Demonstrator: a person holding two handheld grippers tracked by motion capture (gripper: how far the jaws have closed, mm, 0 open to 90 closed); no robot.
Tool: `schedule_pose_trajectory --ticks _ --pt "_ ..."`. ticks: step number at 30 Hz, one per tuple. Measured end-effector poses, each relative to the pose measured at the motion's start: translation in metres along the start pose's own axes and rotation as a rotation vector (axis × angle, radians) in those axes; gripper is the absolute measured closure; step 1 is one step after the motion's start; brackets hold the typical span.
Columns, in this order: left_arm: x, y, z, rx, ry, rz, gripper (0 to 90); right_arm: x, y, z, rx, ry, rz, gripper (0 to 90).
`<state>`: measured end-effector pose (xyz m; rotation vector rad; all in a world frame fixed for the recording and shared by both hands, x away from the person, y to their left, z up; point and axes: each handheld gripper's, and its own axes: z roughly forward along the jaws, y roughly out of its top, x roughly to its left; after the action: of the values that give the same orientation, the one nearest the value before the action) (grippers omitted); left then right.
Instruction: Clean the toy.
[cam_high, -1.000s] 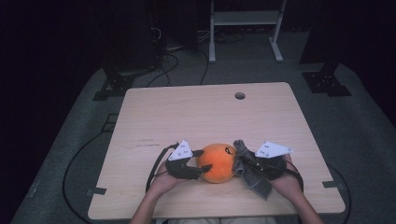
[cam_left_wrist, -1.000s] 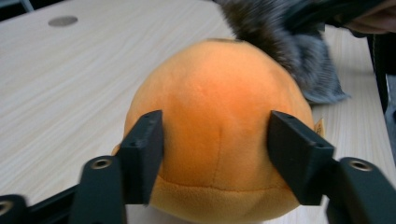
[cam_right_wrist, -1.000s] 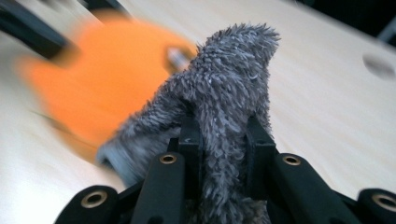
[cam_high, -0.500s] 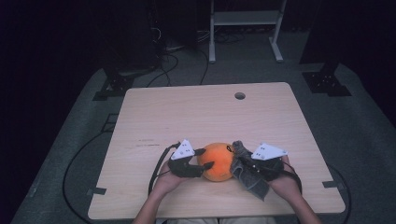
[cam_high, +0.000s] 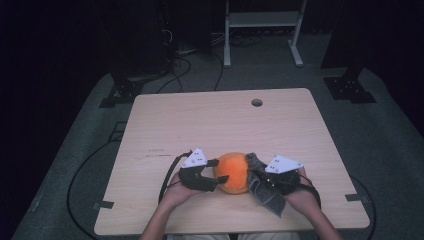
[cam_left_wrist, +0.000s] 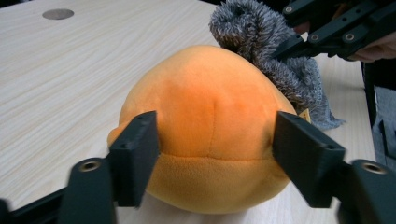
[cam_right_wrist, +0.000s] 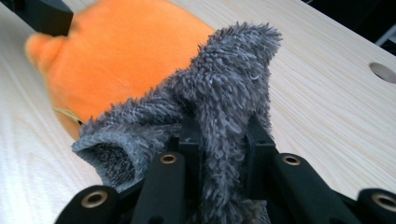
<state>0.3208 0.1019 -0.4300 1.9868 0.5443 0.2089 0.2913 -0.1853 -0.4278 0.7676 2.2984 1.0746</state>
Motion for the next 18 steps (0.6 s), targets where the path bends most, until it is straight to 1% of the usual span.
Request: schedule_pose_trajectory --ticks 2,4,5,6,7,9,10,11,12,13,14,15,16,17,18 --pt "0.0 0.0 0.002 -0.016 0.009 -0.012 38.0 -0.001 0.001 -0.003 0.0 -0.009 0.008 73.2" --pt "-0.001 0.0 0.003 -0.027 0.011 -0.015 39.4 0.005 0.007 -0.011 -0.035 0.005 -0.011 73.3" --pt "-0.002 0.0 0.004 -0.038 0.005 -0.016 39.7 0.009 0.01 -0.014 -0.051 0.023 -0.018 73.3" --pt "-0.003 0.0 0.005 -0.04 0.007 -0.012 39.9 0.016 0.015 -0.016 -0.082 0.073 -0.024 73.3" --pt "-0.003 0.001 0.006 -0.037 0.009 0.001 40.1 0.022 0.019 -0.016 -0.09 0.096 -0.035 73.3" --pt "-0.004 0.0 0.006 -0.033 0.012 0.008 40.0 0.029 0.022 -0.011 -0.069 0.092 -0.071 73.3" --pt "-0.004 0.0 0.005 -0.025 0.008 0.006 39.5 0.029 0.021 -0.007 -0.061 0.091 -0.071 73.3" --pt "-0.003 0.001 0.003 -0.027 0.007 0.001 36.2 0.025 0.018 -0.003 -0.061 0.103 -0.048 73.3" --pt "-0.003 0.002 0.001 -0.028 0.02 -0.011 28.4 0.021 0.016 0.0 -0.063 0.114 -0.028 73.3" --pt "-0.002 0.004 0.001 -0.01 0.044 -0.031 17.3 0.019 0.016 0.0 -0.065 0.113 -0.023 73.3" --pt "-0.001 0.005 0.0 0.02 0.049 -0.037 10.2 0.018 0.016 -0.001 -0.064 0.112 -0.021 73.3" --pt "-0.001 0.005 0.0 0.028 0.042 -0.036 9.1 0.019 0.016 -0.001 -0.064 0.113 -0.021 73.3" --pt "-0.001 0.003 0.0 0.025 0.017 -0.037 11.0 0.019 0.015 -0.001 -0.063 0.113 -0.022 73.2" --pt "-0.001 0.002 0.001 0.025 -0.002 -0.033 16.2 0.02 0.015 -0.001 -0.063 0.112 -0.025 73.2" --pt "-0.002 0.001 0.002 0.021 -0.006 -0.025 19.4 0.02 0.015 -0.001 -0.061 0.112 -0.027 73.2"
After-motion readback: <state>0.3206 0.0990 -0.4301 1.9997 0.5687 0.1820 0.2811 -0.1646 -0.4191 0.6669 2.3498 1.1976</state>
